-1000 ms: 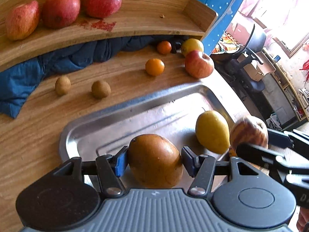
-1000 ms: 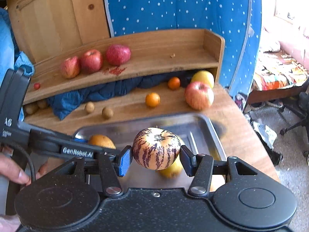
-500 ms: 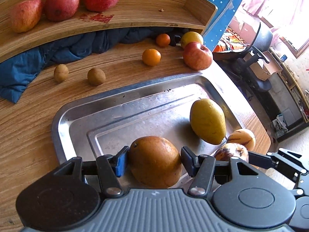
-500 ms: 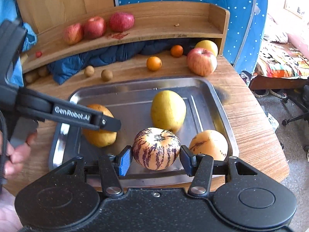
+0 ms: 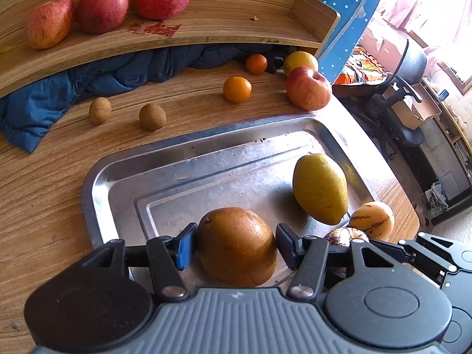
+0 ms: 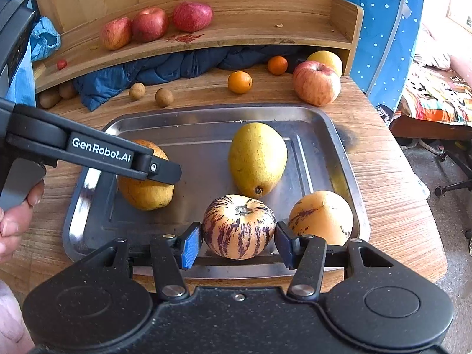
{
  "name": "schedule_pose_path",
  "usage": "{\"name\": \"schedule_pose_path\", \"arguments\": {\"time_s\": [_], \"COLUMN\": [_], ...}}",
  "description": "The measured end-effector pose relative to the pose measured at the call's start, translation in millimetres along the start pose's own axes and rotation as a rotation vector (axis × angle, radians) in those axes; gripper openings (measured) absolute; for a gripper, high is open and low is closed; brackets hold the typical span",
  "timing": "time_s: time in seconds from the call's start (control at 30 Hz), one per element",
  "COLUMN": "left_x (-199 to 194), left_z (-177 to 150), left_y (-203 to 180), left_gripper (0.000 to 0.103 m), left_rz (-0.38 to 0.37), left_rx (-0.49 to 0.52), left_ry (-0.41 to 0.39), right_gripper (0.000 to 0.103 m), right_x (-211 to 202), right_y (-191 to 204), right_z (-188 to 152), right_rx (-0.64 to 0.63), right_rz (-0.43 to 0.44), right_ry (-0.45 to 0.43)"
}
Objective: Organize fruits
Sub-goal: 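Lower the brown pear onto the tray with the left tool while the right tool sets down the pepino, then withdraw both open tools from the tray toward the remaining fruits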
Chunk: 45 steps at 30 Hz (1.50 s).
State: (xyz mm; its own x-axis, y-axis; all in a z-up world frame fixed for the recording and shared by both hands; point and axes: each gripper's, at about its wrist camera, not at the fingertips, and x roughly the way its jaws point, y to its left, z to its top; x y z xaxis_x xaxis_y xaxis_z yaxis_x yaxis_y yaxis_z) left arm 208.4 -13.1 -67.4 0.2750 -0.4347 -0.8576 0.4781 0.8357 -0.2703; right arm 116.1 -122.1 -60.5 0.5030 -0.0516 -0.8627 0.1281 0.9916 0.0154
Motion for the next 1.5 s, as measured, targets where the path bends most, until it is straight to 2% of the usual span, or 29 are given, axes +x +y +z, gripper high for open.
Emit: {"name": "schedule_pose_path", "arguments": {"time_s": [0.2, 0.27, 0.33, 0.63, 0.77, 0.87, 1.1, 1.3, 1.5], "left_x": [-7, -11, -16, -47, -60, -68, -87, -103, -114], "left_z": [-3, -5, -8, -34, -51, -65, -91, -98, -100], "left_y": [-3, -4, -5, -4, 0, 3, 19, 33, 38], "left_gripper": [0.076, 0.078, 0.083, 0.1, 0.102, 0.102, 0.102, 0.102, 0.102], "left_rz": [0.003, 0.004, 0.01, 0.096, 0.157, 0.2, 0.293, 0.359, 0.406], "left_rx": [-0.023, -0.027, -0.035, -0.076, -0.107, -0.12, -0.207, -0.273, -0.289], "left_ry": [-0.022, -0.029, -0.038, -0.059, -0.045, -0.031, 0.013, 0.024, 0.021], "right_gripper": [0.059, 0.065, 0.069, 0.089, 0.099, 0.102, 0.102, 0.102, 0.102], "right_x": [-3, -6, -9, -31, -39, -45, -55, -54, -59], "right_y": [-4, -5, -4, -4, -3, -3, 2, 10, 11], "right_z": [-3, -4, -7, -19, -26, -32, -44, -48, -49], "right_rx": [0.008, 0.005, 0.0, -0.04, -0.053, -0.063, -0.078, -0.076, -0.07], "right_rz": [0.02, 0.028, 0.038, 0.066, 0.081, 0.092, 0.123, 0.139, 0.151], "right_ry": [0.004, -0.003, -0.007, -0.037, -0.044, -0.043, -0.032, 0.023, 0.012]}}
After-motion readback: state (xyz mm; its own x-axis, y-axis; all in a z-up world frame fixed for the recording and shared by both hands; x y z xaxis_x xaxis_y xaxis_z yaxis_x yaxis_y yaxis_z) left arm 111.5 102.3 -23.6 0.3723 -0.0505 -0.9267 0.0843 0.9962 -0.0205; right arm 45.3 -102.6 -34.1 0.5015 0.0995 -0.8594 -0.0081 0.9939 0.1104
